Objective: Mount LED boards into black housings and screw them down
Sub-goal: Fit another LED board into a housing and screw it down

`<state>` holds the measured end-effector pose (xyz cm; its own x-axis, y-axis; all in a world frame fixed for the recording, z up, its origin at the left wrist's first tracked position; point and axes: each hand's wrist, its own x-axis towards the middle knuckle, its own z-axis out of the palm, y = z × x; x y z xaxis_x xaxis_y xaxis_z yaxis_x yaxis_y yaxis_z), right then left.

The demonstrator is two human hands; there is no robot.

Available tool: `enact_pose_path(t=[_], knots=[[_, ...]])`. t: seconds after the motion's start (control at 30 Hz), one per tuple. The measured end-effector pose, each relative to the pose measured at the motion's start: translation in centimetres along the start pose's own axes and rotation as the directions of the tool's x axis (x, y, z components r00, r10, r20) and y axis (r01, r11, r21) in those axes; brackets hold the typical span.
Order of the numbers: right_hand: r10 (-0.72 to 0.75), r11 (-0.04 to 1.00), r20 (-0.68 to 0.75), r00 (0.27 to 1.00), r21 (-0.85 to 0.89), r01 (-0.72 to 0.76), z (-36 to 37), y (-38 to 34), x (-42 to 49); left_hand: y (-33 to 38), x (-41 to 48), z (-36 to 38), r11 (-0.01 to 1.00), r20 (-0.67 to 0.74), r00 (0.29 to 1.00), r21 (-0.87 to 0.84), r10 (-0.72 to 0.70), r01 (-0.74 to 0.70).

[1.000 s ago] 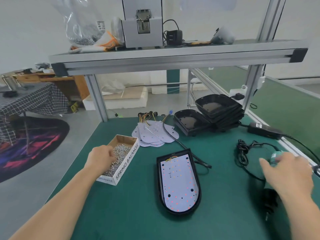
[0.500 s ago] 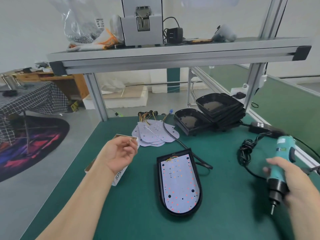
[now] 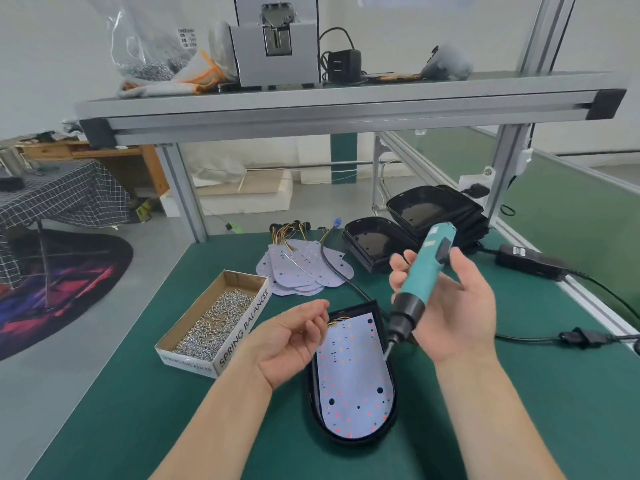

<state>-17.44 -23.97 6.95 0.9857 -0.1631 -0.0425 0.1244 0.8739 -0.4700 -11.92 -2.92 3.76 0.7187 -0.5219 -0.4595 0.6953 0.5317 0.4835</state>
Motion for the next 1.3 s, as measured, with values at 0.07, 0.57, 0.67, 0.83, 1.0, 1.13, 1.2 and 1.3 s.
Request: enact_pose_path(t=[0.07,0.57,0.67,0.83,1.0,1.13,1.2,1.3], knots=[[-0.005,1.000,0.027,1.000,0.012,0.004,-0.1,0.5,0.2,-0.4,-0.1,0.0,1.000,0.019,1.000,-0.007,-0.007,0.007],[-0.100,0.994,-0.106,0.989,-0.051,0.095,1.2,1.1,3.0,-1.8,-0.2,1.5,0.999,0.058,0.998,0.052,-0.012,0.009],[-0.280,0.951,-0.204,0.938,-0.195,0.241,2.4,1.4,3.5,-1.9,-0.5,1.5,0.999,0.077,0.997,0.025,-0.023,0.021],[-0.510,0.858,-0.301,0.806,-0.242,0.452,3.8,1.6,3.6,-1.7,-0.9,1.6,1.000,0.056,0.998,-0.008,0.004,-0.004],[-0.558,0.830,-0.333,0.760,-0.238,0.505,4.2,1.5,3.4,-1.8,-1.1,2.0,1.000,0.033,0.999,-0.006,0.018,-0.018],[-0.567,0.823,-0.344,0.748,-0.265,0.502,4.3,1.7,3.2,-2.0,-0.8,2.1,0.999,0.030,0.999,-0.008,0.039,-0.038],[-0.578,0.815,-0.342,0.741,-0.287,0.504,4.3,1.8,3.2,-2.2,-0.7,2.0,0.997,0.019,0.997,0.009,0.081,-0.081],[-0.611,0.789,-0.332,0.719,-0.328,0.519,4.3,2.0,3.3,-2.8,-0.3,1.9,0.956,-0.026,0.964,0.138,0.265,-0.259]])
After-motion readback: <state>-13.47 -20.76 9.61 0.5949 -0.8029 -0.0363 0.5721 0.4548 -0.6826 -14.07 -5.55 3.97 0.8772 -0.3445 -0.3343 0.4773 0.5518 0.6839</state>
